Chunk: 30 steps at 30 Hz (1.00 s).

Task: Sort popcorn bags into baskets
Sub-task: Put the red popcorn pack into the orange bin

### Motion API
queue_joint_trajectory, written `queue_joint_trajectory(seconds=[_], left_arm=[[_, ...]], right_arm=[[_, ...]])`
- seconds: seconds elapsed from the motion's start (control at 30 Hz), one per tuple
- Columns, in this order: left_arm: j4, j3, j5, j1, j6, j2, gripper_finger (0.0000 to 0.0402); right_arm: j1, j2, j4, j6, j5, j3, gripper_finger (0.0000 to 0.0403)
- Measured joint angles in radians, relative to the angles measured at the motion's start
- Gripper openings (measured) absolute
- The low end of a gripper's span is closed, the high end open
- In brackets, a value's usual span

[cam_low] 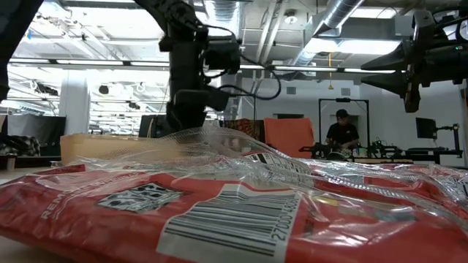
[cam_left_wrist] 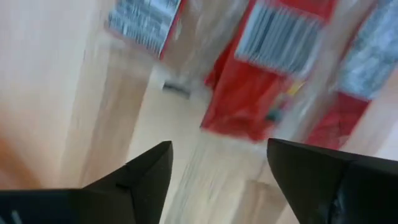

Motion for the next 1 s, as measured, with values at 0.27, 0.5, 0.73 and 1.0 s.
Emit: queue_joint_trajectory(seconds=[0.27,0.5,0.73,1.0], left_arm=[[0.186,-0.089,0.072,0.002,0.073,0.003,0.0249],[0.262,-0.174,0.197,0.002,0.019,0.001,0.0188],[0.389,-0.263,0.262,0.003,-0.081,-0.001,0.0028],[0.371,-0.211,0.329,0.004,-0.214,0.009,0.0001]], right_arm=[[0.000,0.000,0.000,-0.001,0.000,0.000,0.0153],[0.000,0.000,0.000,-0.004,0.000,0.000,0.0148],[0.000,0.000,0.000,-0.003,0.000,0.000,0.0154],[0.000,0.000,0.000,0.001,0.000,0.000,0.0154]])
